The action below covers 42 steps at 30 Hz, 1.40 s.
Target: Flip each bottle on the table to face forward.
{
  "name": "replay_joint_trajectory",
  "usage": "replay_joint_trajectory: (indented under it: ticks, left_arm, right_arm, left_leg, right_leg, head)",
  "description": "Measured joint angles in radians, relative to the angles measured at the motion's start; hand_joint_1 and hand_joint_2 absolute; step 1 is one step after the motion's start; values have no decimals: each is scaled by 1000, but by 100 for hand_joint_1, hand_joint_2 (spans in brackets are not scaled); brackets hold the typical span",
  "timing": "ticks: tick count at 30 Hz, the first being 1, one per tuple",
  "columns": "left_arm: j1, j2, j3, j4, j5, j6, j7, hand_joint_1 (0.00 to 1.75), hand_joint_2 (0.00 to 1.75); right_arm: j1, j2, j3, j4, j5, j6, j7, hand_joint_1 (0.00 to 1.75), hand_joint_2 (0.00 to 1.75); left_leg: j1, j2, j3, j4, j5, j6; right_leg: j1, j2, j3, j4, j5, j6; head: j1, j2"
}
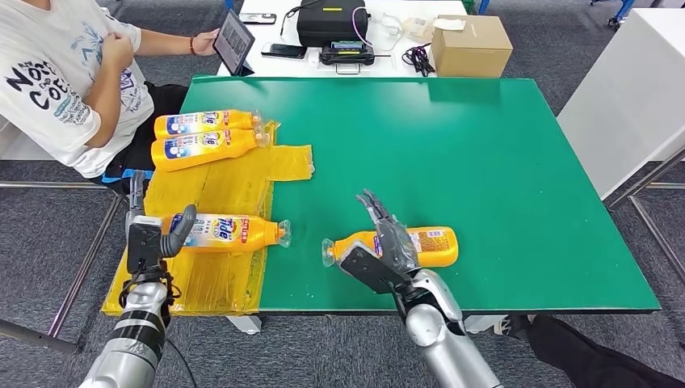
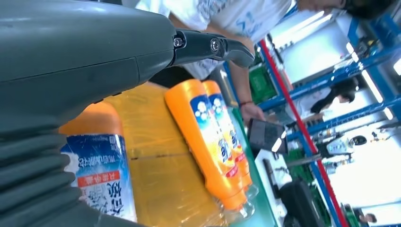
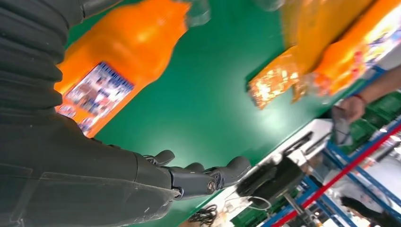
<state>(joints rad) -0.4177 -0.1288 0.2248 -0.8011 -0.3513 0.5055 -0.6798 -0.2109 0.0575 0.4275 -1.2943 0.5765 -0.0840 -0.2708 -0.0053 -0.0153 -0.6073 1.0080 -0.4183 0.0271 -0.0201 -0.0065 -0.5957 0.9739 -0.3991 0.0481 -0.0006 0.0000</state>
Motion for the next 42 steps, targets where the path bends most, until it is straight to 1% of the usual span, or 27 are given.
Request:
replay_joint_trajectory:
  ticks: [2, 4, 6, 8, 10, 13, 19, 24, 34, 42]
  left_arm:
    - [13, -6, -2, -23, 1, 30, 0, 0, 175]
    - [29, -12, -9, -44, 4, 52, 0, 0, 175]
    - [45, -16, -19, -61, 7, 65, 0, 0, 175]
    - [56, -20, -29, -71, 8, 73, 0, 0, 175]
    - [61, -24, -37, -78, 8, 78, 0, 0, 175]
    - [63, -29, -50, -80, 8, 75, 0, 0, 175]
    - [54, -40, -79, -55, 0, 71, 0, 0, 175]
    - [43, -47, -99, -33, 6, 59, 0, 0, 175]
    - [20, -67, -137, 26, 18, 15, 0, 0, 175]
    - [11, -71, -152, 56, 21, 10, 0, 0, 175]
  right_arm:
    - [-10, -33, 4, 4, 16, 27, 37, 0, 175]
    - [-22, -82, 10, 10, 27, 75, 76, 0, 175]
    - [-39, -137, 14, 23, 27, 120, 95, 0, 175]
    - [-55, -183, 16, 39, 22, 144, 99, 0, 175]
    - [-66, -213, 18, 52, 19, 150, 99, 0, 175]
    - [-73, -240, 29, 67, 17, 156, 103, 0, 175]
    - [-80, -276, 60, 109, -10, 202, 108, 0, 175]
    - [-97, -292, 91, 145, 15, 188, 122, 0, 175]
    - [-164, -281, 168, 246, 77, 161, 167, 0, 175]
    - [-197, -269, 189, 298, 82, 158, 176, 0, 175]
  left_leg:
    - [0, 0, -1, 0, 0, 0]
    - [0, 0, -2, 0, 0, 0]
    - [-1, -1, -3, 0, 0, 0]
    - [-1, -1, -3, 0, 0, 0]
    - [-1, 0, -3, 0, 0, 0]
    - [-1, 0, -3, 0, 0, 0]
    - [0, 0, -3, 0, 0, 0]
    - [0, 0, -3, 0, 0, 0]
    - [0, 2, 2, 0, 0, 0]
    - [0, 2, 4, 0, 0, 0]
  right_leg:
    - [0, 0, -1, 0, 0, 0]
    - [0, 0, -2, 0, 0, 0]
    - [0, 0, -2, 0, 0, 0]
    - [-1, 0, -2, 0, 0, 1]
    - [-1, 0, -2, 0, 1, 1]
    - [0, 0, -3, 0, 1, 1]
    - [0, 0, -3, 0, 1, 1]
    - [0, 0, -3, -1, 1, 1]
    - [0, 1, 1, -1, 1, 1]
    - [0, 1, 3, -1, 1, 1]
  head:
    - [0, 0]
    - [0, 0]
    - [0, 0]
    - [0, 0]
    - [0, 0]
    - [0, 0]
    - [0, 0]
    - [0, 0]
    - [0, 0]
    - [0, 0]
